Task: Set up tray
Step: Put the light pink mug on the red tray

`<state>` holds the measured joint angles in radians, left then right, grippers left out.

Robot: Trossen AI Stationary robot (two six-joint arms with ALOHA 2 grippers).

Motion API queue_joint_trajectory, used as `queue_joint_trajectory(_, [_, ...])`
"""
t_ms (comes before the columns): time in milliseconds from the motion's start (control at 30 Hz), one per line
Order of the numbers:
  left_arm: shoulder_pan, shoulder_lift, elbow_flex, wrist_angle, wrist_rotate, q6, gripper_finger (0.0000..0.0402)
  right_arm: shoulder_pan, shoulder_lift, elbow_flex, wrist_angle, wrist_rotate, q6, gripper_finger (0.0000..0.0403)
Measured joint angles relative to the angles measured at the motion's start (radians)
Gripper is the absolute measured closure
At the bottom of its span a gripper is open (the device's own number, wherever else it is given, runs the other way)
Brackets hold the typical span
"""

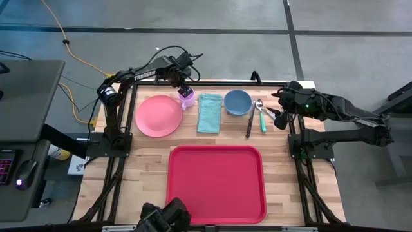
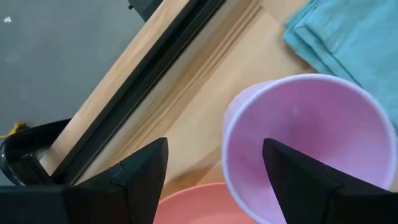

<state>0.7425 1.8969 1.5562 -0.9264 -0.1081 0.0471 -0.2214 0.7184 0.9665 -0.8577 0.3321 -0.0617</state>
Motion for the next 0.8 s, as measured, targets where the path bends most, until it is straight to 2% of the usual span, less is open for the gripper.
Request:
queue_joint_trajectory(133, [0.012, 0.000, 0.000, 0.000, 0.024, 0.012, 0.0120, 0.000, 0.000, 0.000, 0.000, 0.000, 0.001, 0.0137])
queue_joint_trajectory(500, [0.017, 0.000, 0.000, 0.012, 0.026, 0.052, 0.0193, 0.000, 0.000, 0.000, -0.001, -0.007, 0.002, 0.0137])
queue_joint_trajectory(800, [0.017, 0.008, 0.001, 0.013, 0.028, 0.053, 0.0211, 0.000, 0.000, 0.000, -0.002, -0.010, 0.002, 0.0137])
